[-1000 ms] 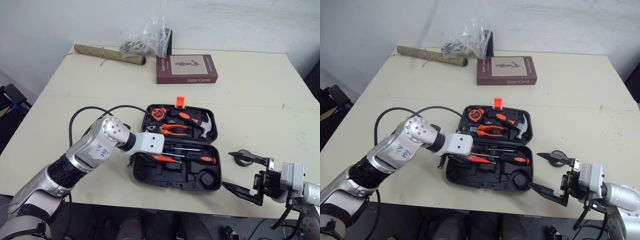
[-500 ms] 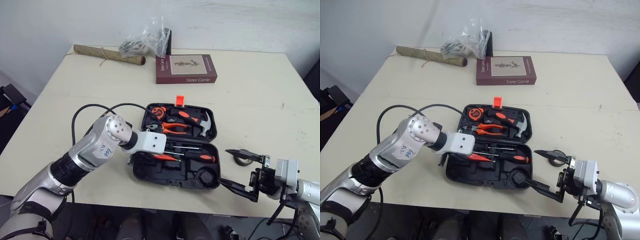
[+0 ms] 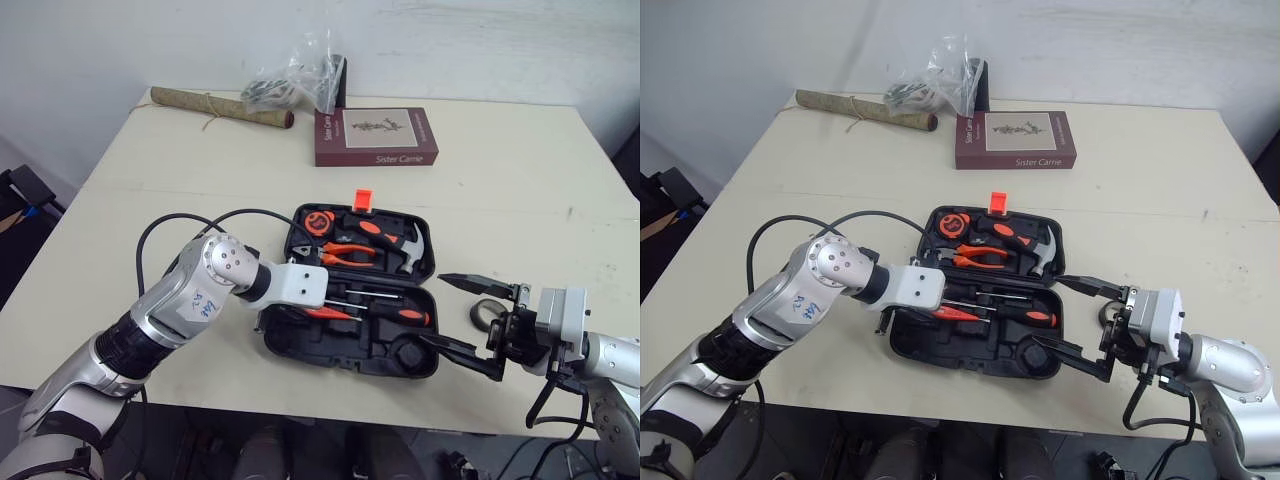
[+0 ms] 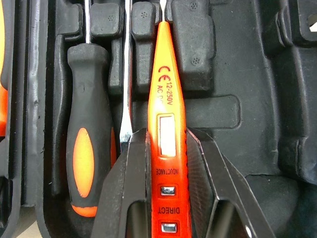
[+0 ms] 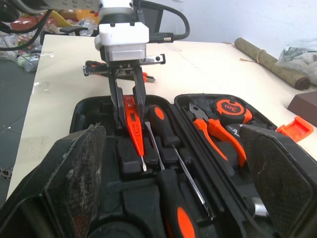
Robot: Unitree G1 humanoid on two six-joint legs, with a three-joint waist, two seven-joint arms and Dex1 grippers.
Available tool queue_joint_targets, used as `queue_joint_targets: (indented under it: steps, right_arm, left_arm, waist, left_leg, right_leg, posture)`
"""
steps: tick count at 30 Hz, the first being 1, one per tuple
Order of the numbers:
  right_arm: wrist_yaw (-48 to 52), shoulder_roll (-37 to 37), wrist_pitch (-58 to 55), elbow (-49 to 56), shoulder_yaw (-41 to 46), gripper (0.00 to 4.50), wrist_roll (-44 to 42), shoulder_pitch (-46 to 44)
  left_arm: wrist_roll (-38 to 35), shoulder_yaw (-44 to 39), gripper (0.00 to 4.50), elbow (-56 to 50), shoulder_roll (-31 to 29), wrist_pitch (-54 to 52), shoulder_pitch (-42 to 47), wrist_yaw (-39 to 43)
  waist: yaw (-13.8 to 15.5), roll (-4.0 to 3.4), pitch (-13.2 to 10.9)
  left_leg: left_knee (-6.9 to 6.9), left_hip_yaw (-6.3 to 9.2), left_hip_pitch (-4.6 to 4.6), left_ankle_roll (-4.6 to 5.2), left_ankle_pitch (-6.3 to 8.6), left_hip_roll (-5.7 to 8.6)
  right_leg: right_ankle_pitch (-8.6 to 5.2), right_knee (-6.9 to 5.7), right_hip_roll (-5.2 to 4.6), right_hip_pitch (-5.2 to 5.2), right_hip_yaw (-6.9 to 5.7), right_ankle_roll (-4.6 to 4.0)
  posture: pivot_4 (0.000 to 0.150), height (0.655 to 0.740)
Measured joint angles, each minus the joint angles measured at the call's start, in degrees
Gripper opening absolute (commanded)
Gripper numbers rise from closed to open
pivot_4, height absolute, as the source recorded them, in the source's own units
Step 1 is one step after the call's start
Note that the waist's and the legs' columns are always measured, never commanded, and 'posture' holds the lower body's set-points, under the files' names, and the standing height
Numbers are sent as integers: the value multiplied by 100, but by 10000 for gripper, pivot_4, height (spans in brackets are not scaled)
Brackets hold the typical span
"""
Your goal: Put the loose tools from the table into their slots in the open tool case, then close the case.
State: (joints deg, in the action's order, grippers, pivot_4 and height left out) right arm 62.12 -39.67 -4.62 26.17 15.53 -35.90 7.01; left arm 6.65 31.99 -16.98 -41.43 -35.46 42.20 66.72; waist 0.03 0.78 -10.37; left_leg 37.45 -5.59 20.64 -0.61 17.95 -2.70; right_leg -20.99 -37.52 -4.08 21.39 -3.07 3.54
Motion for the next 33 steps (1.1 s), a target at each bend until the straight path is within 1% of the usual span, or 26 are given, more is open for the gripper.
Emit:
queue_joint_targets:
  steps: [2,3,5,8,11,15,16,18,19,20,22,26,33]
  right_arm:
    - [-63,-21,-118,94,0,45000,-15,-18]
    - [-82,-27,-165,103,0,45000,-21,-27]
    - [-135,-28,-239,108,0,45000,-42,-72]
    - [-168,-28,-330,141,0,45000,-65,-112]
    - [-178,-32,-401,152,-1,45000,-67,-128]
    - [-184,-32,-432,165,-2,45000,-69,-133]
    - [-185,-32,-435,166,-3,45000,-68,-134]
    - [-191,-32,-436,166,-2,45000,-66,-137]
    - [-195,-31,-436,167,-2,45000,-65,-140]
    - [-199,-31,-435,167,-2,45000,-65,-143]
    - [-206,-28,-435,166,-2,45000,-65,-143]
    - [-207,-24,-427,165,-2,45000,-64,-142]
    - [-59,-5,-251,-39,-2,45000,5,-111]
  left_arm:
    - [19,0,13850,3,6,28,0,-8]
    - [28,-1,16713,3,10,51,0,-29]
    - [38,-60,24676,33,30,157,0,-90]
    - [-161,-206,24676,-49,50,165,-32,7]
    - [-451,-458,24676,-386,-206,108,-196,226]
    - [-898,-1096,24676,-590,-223,210,-625,163]
    - [-1030,-1320,22204,-563,-162,359,-800,75]
    - [-1311,-1818,17095,-408,190,602,-1099,-179]
    - [-1511,-2096,12605,-253,464,757,-1254,-344]
    - [-1624,-2231,7495,-126,608,866,-1367,-460]
    - [-1715,-2335,348,227,750,1126,-1527,-607]
    - [-1718,-2322,348,659,980,1379,-1734,-813]
    - [-1528,-1944,348,854,1013,1506,-1844,-950]
  waist:
    - [0,0,0]
    - [-1,1,0]
    - [-2,1,0]
    - [-22,1,0]
    - [-26,1,0]
    - [-11,1,0]
    - [-9,1,0]
    - [2,1,0]
    - [7,1,0]
    - [4,2,-1]
    - [-2,2,0]
    - [-4,2,-1]
    - [-5,2,0]
  left_leg:
    - [0,0,0,0,0,0]
    - [1,0,0,0,0,0]
    - [0,0,0,0,0,0]
    - [-1,-3,9,0,0,-3]
    - [0,-2,11,-2,-1,-5]
    - [12,1,15,1,0,-3]
    - [16,3,18,2,1,-3]
    - [24,9,25,6,3,-2]
    - [36,17,35,9,5,-3]
    - [41,18,39,11,6,-4]
    - [43,20,40,12,7,-2]
    - [44,20,42,12,7,-2]
    - [44,19,42,12,7,-2]
  right_leg:
    - [0,0,0,0,0,0]
    - [0,0,0,0,0,0]
    - [0,-1,1,0,0,0]
    - [0,-3,3,12,0,0]
    - [0,-7,5,16,0,0]
    - [0,-9,2,13,0,0]
    - [0,-9,1,13,0,0]
    - [0,-11,0,14,-2,0]
    - [0,-11,0,15,-6,0]
    - [0,-12,1,16,-8,0]
    - [1,-13,0,16,-11,1]
    - [1,-14,0,17,-13,2]
    - [1,-15,0,17,-13,2]
  posture:
    - [1500,7400]
    - [1500,7400]
    - [1500,7400]
    - [1500,7400]
    - [1500,7400]
    - [1500,7400]
    - [1500,7400]
    - [1500,7400]
    - [1500,7400]
    - [1500,7400]
    - [1500,7400]
    - [1500,7400]
    - [1500,7400]
